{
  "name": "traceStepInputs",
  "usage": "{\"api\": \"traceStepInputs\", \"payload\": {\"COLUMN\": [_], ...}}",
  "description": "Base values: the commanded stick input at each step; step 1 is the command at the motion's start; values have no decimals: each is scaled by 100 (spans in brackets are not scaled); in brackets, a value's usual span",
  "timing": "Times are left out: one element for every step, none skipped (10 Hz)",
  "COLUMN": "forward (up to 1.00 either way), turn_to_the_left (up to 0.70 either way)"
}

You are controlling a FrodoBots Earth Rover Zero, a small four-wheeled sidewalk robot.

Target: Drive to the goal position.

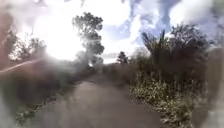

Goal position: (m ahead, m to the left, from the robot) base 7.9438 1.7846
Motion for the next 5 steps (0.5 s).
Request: {"api": "traceStepInputs", "payload": {"forward": [50, 50, 50, 50, 50], "turn_to_the_left": [1, 1, 1, 1, 1]}}
